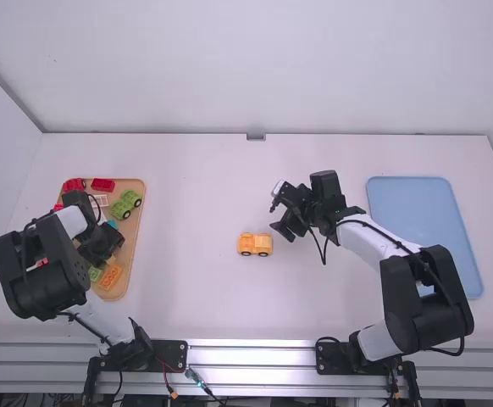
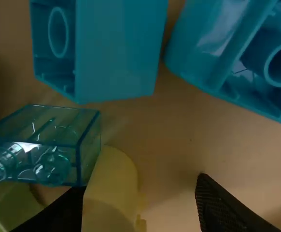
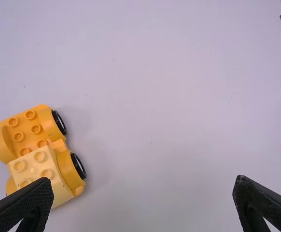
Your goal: Assemble lego blocks to make yellow taxi
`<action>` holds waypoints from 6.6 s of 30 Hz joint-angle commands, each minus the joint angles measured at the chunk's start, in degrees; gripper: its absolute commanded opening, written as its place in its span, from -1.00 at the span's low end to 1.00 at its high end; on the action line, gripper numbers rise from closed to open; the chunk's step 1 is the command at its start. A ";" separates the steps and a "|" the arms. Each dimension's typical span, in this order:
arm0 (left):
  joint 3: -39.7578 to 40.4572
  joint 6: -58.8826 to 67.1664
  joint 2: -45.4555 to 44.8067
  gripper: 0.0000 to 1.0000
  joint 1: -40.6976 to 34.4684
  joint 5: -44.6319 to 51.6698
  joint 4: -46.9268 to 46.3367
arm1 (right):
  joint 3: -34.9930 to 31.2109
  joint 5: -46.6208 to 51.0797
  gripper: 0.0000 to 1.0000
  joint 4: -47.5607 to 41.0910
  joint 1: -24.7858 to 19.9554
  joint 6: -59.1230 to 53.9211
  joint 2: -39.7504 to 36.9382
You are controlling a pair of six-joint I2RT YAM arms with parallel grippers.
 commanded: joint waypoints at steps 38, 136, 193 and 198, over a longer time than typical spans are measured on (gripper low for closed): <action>-1.29 -1.11 -0.85 -0.48 -0.26 -0.28 -2.38 | -0.37 -0.50 0.98 -0.24 -0.07 0.50 -0.57; -3.17 60.61 -17.20 -0.96 -52.96 16.68 27.10 | 8.26 -32.15 0.56 24.09 2.58 53.02 11.56; -3.17 52.98 -13.73 0.98 -53.29 15.80 34.27 | 8.26 -29.14 -0.49 23.80 4.24 52.00 11.54; -3.17 51.93 -15.78 0.98 -52.85 19.43 31.23 | 8.33 -31.21 -0.39 22.60 2.38 47.06 11.54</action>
